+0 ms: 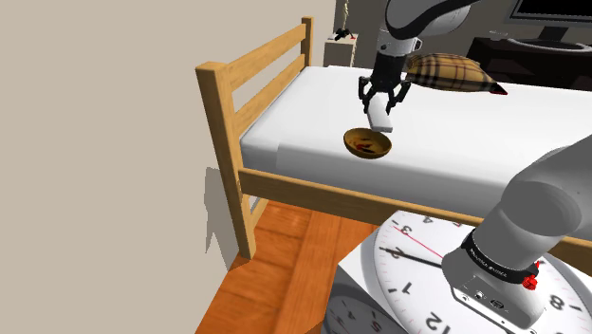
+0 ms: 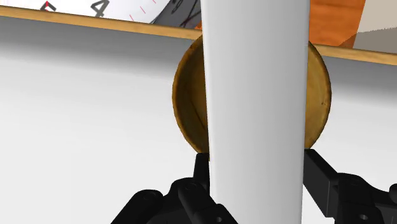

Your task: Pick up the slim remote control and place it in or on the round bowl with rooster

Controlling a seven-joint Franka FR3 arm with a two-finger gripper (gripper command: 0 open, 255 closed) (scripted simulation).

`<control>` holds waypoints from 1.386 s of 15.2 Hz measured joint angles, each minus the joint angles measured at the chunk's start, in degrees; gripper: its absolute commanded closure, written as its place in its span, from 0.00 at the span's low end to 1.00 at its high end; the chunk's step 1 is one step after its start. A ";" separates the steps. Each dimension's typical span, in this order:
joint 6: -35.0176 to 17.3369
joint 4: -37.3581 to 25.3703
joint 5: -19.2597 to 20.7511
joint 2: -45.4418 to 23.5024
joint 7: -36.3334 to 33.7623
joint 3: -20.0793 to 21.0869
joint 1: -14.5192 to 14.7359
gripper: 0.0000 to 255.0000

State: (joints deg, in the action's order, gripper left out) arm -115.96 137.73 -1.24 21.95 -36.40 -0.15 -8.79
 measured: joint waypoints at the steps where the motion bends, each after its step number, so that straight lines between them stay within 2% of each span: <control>1: 0.47 1.02 -0.44 1.52 -1.40 1.02 0.64 1.00; 5: -2.14 3.96 -1.04 1.87 -3.13 2.34 1.45 1.00; 15: -11.03 9.23 -1.17 -1.77 -2.98 2.48 1.48 1.00; 21: -11.89 9.64 -1.18 -2.03 -2.99 2.51 1.50 1.00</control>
State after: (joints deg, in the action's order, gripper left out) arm -127.85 147.36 -2.42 19.91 -39.39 2.36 -7.29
